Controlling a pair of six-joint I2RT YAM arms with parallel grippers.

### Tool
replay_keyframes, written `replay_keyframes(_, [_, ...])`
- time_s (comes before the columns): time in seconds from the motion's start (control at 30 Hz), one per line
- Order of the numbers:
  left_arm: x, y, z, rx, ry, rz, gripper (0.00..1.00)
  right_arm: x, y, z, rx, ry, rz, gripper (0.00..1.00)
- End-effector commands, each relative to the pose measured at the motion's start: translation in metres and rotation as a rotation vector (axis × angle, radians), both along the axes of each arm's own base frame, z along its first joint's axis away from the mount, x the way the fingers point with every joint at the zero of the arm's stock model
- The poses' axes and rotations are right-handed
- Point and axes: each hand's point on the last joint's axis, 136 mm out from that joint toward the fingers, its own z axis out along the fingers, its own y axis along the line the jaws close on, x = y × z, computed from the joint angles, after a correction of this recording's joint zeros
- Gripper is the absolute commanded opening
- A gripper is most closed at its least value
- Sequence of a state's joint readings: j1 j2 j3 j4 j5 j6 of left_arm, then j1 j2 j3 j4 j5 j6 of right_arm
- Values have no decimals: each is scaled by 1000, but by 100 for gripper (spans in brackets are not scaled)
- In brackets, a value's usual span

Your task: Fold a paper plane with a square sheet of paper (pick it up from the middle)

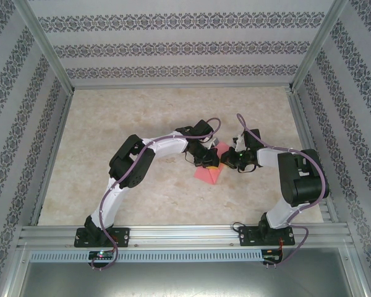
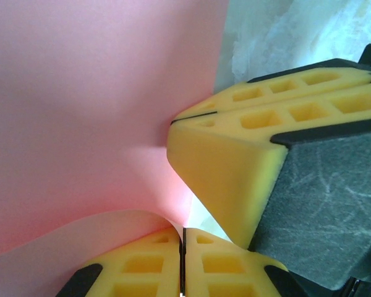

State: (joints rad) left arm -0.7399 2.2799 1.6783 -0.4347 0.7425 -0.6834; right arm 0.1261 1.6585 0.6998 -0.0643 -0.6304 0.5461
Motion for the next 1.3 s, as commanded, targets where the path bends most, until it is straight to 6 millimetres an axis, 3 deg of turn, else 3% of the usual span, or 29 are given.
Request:
replay_keyframes(0.0, [-4, 3, -21, 43, -32, -19, 11, -2, 6, 15, 41, -14, 21, 8])
replay_keyframes(0.37, [-6, 5, -30, 53, -24, -26, 11, 1, -8, 32, -76, -56, 34, 10])
replay_keyframes(0.73, [-6, 3, -26, 38, -21, -26, 11, 6, -16, 14, -159, -20, 82, 10])
replay_keyframes(1.27, [5, -8, -2, -4, -55, -19, 11, -10, -14, -10, -213, 94, 67, 9])
